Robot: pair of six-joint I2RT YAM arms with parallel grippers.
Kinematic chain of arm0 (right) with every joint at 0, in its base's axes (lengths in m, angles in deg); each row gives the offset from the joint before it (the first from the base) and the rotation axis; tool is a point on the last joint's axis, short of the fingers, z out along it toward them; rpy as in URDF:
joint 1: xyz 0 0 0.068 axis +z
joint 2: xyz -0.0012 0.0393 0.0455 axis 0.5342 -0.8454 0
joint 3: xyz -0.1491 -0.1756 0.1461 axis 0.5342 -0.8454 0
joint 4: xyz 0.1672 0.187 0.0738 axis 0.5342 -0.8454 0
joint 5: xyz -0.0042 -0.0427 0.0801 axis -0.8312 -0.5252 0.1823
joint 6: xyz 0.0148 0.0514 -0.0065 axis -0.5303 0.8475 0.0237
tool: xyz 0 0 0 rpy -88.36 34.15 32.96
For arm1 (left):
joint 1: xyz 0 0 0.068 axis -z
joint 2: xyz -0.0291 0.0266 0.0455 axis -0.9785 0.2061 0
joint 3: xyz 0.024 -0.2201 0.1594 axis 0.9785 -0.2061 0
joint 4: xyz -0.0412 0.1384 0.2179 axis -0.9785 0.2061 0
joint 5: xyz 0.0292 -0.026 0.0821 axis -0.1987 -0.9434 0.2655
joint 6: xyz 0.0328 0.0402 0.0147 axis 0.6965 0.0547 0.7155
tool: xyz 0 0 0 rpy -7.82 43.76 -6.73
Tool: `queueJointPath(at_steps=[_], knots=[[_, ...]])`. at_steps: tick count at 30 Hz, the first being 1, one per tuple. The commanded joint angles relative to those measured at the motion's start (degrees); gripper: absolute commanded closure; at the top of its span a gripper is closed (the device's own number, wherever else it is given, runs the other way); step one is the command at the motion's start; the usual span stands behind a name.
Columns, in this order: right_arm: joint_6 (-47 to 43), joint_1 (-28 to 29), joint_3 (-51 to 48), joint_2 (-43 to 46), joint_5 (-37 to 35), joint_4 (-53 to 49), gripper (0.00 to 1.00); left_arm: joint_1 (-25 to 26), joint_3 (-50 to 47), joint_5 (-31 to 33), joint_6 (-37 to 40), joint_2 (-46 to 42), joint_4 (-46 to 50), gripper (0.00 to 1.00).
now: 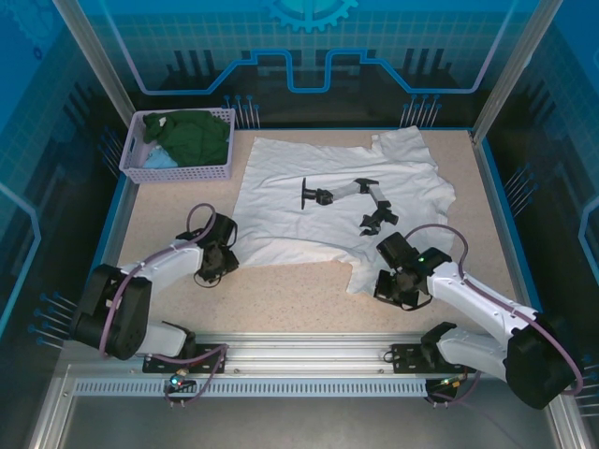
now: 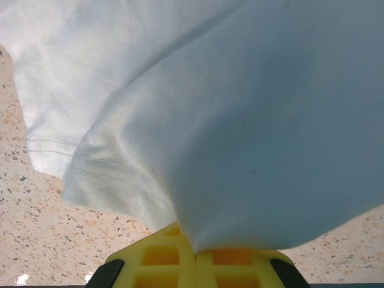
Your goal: Fold and stack the t-shirts
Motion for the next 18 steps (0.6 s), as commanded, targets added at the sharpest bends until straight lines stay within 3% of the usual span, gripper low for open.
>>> queueJointPath(at_steps=[1, 6, 13, 18], knots=[[-1.01, 0.81, -0.09, 0.14, 0.88, 0.81, 0.99, 0.87, 2.53, -1.16, 0.66, 2.00, -6.58, 0.61], [-1.69, 0.64, -0.21, 0.56, 0.85, 0.90, 0.99, 0.86, 4.40, 0.34, 1.47, 4.63, -6.19, 0.64], [-2.64, -0.33, 0.47, 1.87, 0.67, -0.39, 0.99, 0.86, 4.45, 1.53, 1.72, 6.68, -6.39, 0.78], [-3.18, -1.45, 2.33, 2.61, -0.62, -3.45, 1.00, 0.78, 7.03, 2.43, 2.30, 6.60, -4.81, 1.00]])
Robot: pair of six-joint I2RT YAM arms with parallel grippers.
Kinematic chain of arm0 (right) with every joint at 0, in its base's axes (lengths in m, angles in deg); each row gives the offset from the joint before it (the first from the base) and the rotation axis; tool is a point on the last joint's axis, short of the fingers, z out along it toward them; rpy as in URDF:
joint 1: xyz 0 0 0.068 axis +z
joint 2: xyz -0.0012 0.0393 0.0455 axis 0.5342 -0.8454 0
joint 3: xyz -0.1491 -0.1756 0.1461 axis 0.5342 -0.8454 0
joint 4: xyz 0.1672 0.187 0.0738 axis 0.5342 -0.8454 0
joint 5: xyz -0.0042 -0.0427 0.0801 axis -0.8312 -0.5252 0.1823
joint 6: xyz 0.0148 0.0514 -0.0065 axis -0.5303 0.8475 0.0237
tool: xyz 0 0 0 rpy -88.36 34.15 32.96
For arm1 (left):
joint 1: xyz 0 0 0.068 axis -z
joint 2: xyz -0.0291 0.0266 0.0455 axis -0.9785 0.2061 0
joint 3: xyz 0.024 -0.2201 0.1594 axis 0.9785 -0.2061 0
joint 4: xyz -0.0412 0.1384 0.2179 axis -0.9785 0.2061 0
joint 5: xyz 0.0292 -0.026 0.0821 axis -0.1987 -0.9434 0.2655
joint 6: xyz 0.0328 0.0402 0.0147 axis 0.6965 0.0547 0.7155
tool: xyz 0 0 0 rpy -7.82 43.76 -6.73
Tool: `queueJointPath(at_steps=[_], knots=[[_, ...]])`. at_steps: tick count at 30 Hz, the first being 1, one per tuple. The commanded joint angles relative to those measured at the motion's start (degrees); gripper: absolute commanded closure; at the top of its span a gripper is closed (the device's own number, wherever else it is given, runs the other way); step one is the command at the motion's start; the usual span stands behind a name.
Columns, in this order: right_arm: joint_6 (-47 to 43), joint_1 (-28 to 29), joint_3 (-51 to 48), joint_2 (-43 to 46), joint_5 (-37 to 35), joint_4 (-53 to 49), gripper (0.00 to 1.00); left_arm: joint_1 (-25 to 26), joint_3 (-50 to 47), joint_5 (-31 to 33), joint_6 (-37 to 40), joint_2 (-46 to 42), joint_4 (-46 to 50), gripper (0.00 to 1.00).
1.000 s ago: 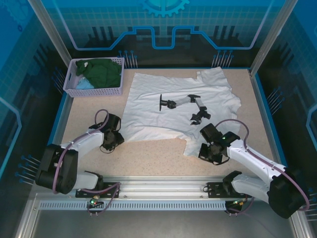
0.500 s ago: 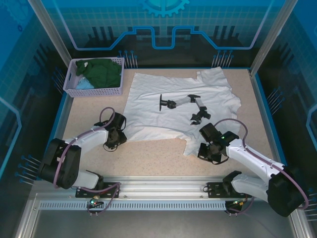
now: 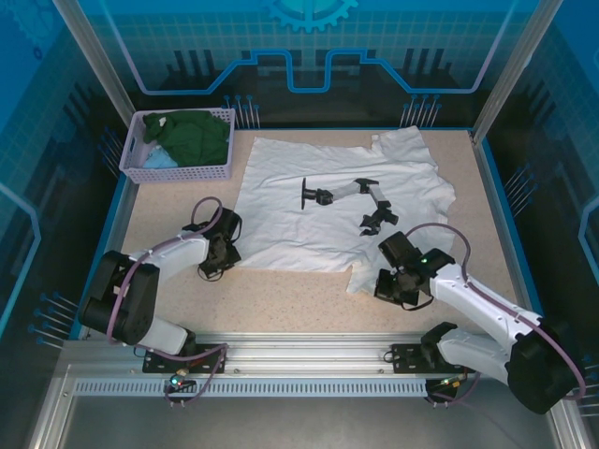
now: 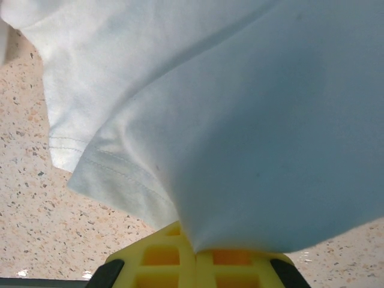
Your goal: Fold and stack the t-shirts
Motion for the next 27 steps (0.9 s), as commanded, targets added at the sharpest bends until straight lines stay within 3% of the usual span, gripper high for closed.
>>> queueJointPath(at_steps=[1, 14, 27], knots=[[-1.41, -0.84, 2.89, 0.63, -1.45, -4.70, 1.00, 0.29, 2.99, -0.39, 0.82, 1.50, -5.60, 1.00], [-4.13, 1.37, 2.59, 3.10, -0.38, -19.10, 1.00, -0.11, -4.23, -4.39, 0.99, -5.82, -4.53, 1.00], [3.15, 1.71, -1.08, 13.58, 2.42, -18.02, 1.00, -0.42, -5.00, -3.12, 1.19, -13.90, -0.40, 1.00]])
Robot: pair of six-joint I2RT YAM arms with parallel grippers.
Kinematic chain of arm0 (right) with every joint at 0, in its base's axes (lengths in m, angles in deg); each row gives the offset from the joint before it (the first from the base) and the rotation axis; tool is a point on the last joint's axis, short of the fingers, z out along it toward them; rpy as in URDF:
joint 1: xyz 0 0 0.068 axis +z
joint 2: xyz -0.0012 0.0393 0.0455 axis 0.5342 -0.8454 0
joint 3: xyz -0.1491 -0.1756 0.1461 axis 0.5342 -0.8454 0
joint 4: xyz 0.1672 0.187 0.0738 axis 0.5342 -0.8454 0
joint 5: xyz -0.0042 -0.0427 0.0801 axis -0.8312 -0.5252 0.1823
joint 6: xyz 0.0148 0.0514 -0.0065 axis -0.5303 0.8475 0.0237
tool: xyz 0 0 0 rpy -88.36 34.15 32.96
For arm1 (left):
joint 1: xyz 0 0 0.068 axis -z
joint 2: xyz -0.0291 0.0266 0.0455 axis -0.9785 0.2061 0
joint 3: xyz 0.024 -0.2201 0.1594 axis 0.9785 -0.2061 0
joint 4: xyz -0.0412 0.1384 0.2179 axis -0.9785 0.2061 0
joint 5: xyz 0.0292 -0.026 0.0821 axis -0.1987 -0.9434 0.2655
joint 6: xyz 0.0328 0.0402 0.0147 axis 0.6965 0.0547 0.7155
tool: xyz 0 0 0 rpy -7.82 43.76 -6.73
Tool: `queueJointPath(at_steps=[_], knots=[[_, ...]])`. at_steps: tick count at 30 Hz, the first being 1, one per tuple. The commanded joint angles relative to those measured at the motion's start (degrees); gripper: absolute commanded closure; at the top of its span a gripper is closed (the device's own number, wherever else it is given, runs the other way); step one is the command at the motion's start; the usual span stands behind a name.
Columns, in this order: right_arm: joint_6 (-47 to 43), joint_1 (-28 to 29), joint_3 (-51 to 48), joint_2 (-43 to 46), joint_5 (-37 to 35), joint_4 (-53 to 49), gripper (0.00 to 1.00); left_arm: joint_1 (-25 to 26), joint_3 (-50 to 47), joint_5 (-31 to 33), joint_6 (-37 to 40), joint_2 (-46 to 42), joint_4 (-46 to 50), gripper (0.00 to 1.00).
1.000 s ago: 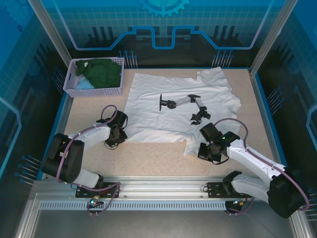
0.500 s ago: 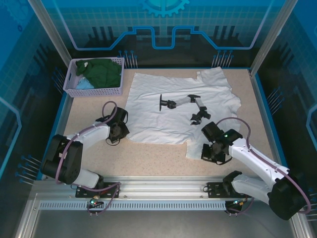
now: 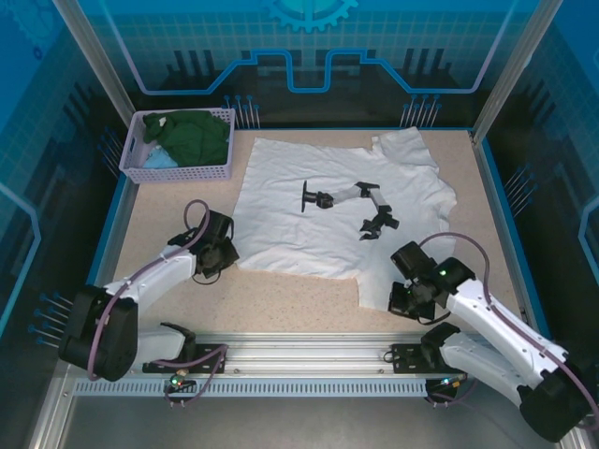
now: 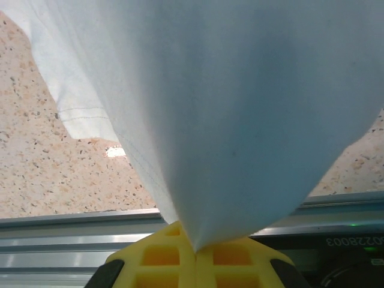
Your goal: Fold and stack the t-shirts
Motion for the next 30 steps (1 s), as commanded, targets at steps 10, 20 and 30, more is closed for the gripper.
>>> queueJointPath(at_steps=[10, 20, 30], knots=[[5.36, 0.55, -2.47, 4.86, 0.32, 0.63, 1.00, -1.72, 1.23, -0.52, 0.43, -3.75, 2.81, 1.00], [3.03, -2.43, 5.59, 1.65, -2.66, 3.23, 1.00, -2.47, 7.74, -4.06, -0.65, -1.22, 1.38, 1.00], [-6.37, -13.77, 22.01, -13.78, -9.24, 6.36, 1.00, -4.73, 26.88, -5.48, -0.86, 15.46, 1.04, 1.00]])
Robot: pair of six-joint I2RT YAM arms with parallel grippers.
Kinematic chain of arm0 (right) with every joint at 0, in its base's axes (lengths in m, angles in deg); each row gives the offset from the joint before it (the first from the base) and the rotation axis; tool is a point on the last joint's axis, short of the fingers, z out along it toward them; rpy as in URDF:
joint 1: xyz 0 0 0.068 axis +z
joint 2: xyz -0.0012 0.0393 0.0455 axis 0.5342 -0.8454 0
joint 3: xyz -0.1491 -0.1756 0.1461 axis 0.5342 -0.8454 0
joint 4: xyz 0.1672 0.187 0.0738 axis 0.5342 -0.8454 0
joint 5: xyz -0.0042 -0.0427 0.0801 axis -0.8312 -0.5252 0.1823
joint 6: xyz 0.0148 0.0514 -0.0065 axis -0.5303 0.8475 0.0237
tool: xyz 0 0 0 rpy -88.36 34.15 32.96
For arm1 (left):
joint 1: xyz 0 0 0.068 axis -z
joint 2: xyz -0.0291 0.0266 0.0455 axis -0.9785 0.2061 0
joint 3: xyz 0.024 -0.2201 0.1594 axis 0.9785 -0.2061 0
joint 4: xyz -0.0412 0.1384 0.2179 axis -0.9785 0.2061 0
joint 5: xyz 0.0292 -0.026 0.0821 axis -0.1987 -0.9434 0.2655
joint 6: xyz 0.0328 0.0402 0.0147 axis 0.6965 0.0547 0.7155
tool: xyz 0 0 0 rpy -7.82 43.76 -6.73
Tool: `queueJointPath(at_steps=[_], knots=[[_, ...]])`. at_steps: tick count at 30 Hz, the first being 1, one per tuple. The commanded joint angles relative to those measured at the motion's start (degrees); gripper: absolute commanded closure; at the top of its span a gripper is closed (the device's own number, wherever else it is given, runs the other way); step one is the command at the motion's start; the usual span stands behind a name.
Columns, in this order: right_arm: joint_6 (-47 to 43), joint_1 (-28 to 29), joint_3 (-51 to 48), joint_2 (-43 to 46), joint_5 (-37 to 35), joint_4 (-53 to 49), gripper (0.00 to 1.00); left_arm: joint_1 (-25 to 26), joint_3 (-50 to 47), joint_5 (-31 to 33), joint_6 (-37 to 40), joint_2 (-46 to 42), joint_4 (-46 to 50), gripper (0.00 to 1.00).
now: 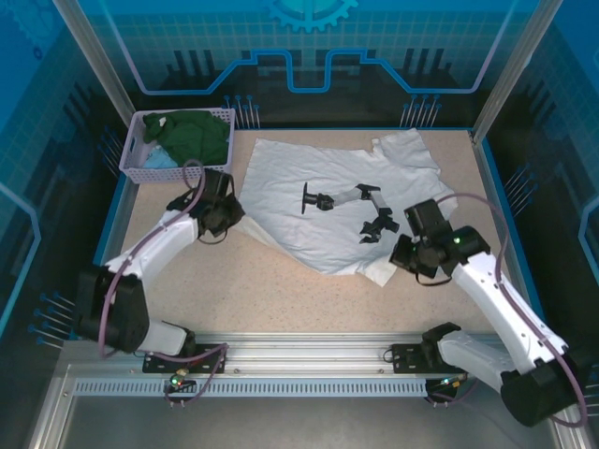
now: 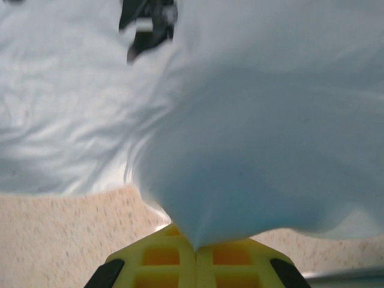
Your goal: Fold and stack the t-shirts
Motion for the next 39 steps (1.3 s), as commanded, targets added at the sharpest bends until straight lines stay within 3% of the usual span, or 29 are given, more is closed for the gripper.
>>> queueJointPath(at_steps=[1, 13, 15, 17, 19, 22, 25, 27, 30, 32, 35, 39], knots=[[-4.56, -3.82, 2.98, -4.97, -2.95, 2.68, 1.00, -1.59, 6.19, -1.74, -0.06, 6.27, 0.17, 1.00], [-9.60, -15.74, 14.10, -29.87, -1.60, 10.40, 1.00, -3.18, 27.54, 0.05, 3.91, 27.75, 5.60, 0.97], [-9.60, -17.15, 15.50, -33.54, -0.71, 10.96, 0.90, -3.50, 30.32, 0.43, 4.47, 30.26, 6.79, 0.95], [-9.77, -18.85, 17.40, -37.18, 0.84, 11.07, 0.82, -3.97, 32.53, 0.14, 4.77, 31.90, 7.58, 0.80], [-9.71, -21.21, 19.31, -39.31, 3.37, 10.75, 0.66, -4.17, 33.73, 0.08, 5.21, 31.84, 7.88, 0.73], [-9.43, -25.25, 20.72, -37.90, 6.71, 10.02, 0.46, -4.16, 33.93, 0.99, 6.11, 29.08, 8.29, 0.43], [-9.38, -27.13, 19.49, -31.63, 7.35, 10.08, 0.41, -3.95, 30.34, 2.02, 6.32, 23.17, 6.41, 0.34], [-9.77, -26.80, 17.29, -27.32, 8.94, 10.09, 0.41, -2.70, 26.13, 0.74, 5.46, 19.09, 3.80, 0.39], [-9.33, -26.09, 9.79, -21.14, 14.02, 11.35, 0.49, 1.45, 19.59, -1.46, 3.87, 15.35, 0.52, 0.54], [-8.26, -25.48, 2.70, -16.93, 17.63, 13.63, 0.58, 4.16, 14.58, -4.48, 2.93, 14.60, -3.28, 0.65], [-7.32, -24.55, -5.91, -13.13, 17.95, 16.92, 0.74, 7.09, 12.32, -7.56, 3.56, 18.02, -5.45, 0.72], [-8.16, -24.70, -9.74, -15.58, 17.25, 18.72, 0.94, 8.15, 12.78, -8.86, 5.32, 22.82, -6.83, 0.75]])
